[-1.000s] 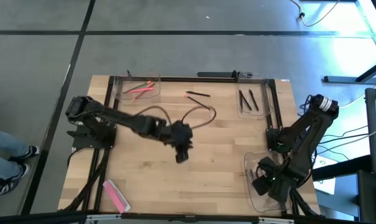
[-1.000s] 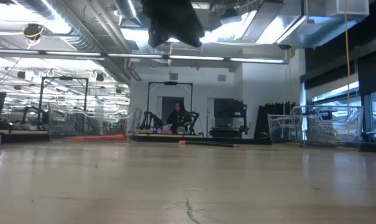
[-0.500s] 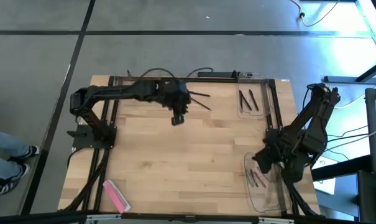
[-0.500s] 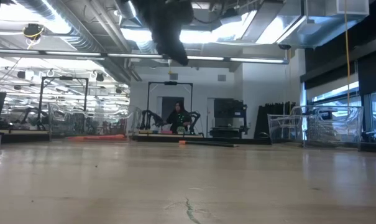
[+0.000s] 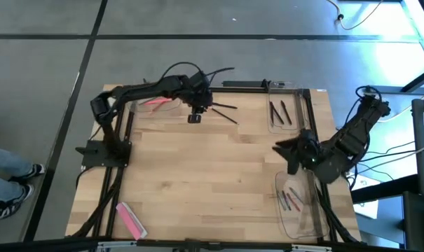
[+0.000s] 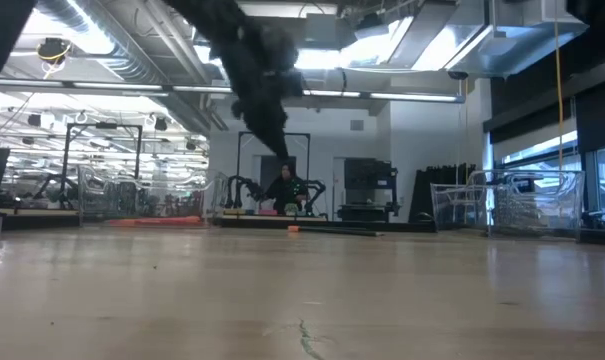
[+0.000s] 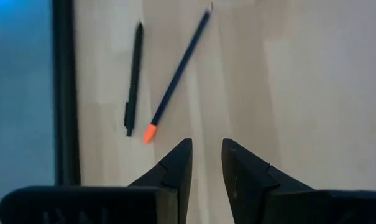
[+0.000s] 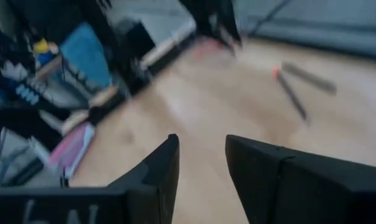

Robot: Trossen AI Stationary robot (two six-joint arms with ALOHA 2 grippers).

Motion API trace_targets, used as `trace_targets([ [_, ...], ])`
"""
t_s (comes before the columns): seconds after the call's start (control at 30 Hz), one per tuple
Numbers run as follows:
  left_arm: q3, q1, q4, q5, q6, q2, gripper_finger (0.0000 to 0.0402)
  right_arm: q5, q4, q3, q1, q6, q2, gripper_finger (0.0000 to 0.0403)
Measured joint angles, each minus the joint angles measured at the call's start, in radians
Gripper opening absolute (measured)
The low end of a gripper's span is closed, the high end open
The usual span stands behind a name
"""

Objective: Sort crayons/erasers/pens/pencils in bins
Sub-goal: Put the dark blue pencil into the top left transparent bin

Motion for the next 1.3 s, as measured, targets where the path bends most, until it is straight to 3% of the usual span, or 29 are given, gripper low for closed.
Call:
trace_targets([
  [0.2, 0.0, 0.068, 0.033, 0.022, 0.149, 0.102, 0.0078, 0.024, 0.172, 0.118, -0.166, -0.444, 0.005, 0.0133],
  [0.37, 0.0, 0.109, 0.101, 0.069, 0.225, 0.171, 0.0079, -0.021, 0.232, 0.186, -0.296, -0.662, 0.016, 0.0133],
  [0.8, 0.001, 0.145, 0.277, 0.105, 0.323, 0.282, 0.0079, -0.192, 0.3, 0.214, -0.533, -0.8, 0.051, 0.0133],
  [1.3, 0.0, 0.179, 0.302, 0.222, 0.322, 0.322, 0.0079, -0.286, 0.413, 0.214, -0.654, -0.898, 0.07, 0.0133],
])
